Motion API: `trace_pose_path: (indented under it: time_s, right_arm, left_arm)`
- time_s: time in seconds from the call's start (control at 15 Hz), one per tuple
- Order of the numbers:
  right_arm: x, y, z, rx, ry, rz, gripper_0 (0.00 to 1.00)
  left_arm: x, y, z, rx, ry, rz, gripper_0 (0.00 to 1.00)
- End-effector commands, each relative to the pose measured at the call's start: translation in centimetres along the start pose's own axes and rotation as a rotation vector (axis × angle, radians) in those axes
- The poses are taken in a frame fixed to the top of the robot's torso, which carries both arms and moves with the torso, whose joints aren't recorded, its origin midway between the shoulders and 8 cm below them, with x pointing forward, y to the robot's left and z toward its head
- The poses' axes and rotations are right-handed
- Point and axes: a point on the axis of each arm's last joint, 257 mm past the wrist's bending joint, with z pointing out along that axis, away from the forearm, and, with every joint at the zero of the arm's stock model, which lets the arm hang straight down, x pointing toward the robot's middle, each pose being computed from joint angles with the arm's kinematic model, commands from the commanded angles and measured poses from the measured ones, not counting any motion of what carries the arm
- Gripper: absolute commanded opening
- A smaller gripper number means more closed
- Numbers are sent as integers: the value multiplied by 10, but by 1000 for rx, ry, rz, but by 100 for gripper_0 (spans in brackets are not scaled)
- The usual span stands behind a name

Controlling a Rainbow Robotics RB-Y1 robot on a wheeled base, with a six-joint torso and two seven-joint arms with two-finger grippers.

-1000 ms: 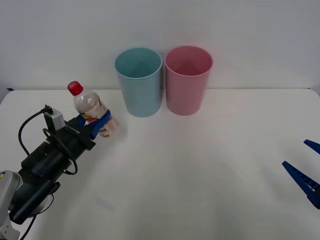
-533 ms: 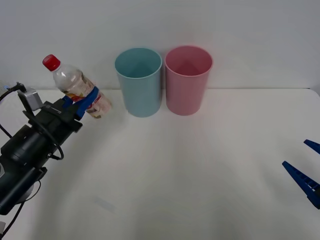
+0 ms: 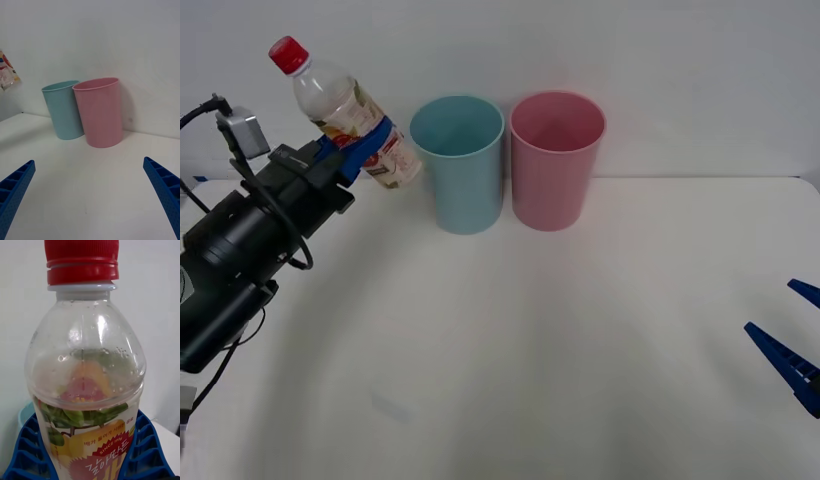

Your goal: Grasp the object on the table and drop it into the matching bin: aluminum can to the light blue bin, PET bottle to the pink bin.

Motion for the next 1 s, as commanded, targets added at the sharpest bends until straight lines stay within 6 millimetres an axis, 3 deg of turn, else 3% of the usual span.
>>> trace_pose_path:
  time_s: [0.07, 0.67, 1.0]
  right_arm:
    - [0, 0, 0, 0, 0, 0, 100]
    - [0, 0, 0, 0, 0, 0, 100]
    - [0, 0, 0, 0, 0, 0, 100]
  left_arm:
    - [-9, -11, 33, 45, 8, -12, 1]
    - [8, -23, 146, 159, 95, 11, 2]
    - [29, -37, 200, 180, 151, 83, 2]
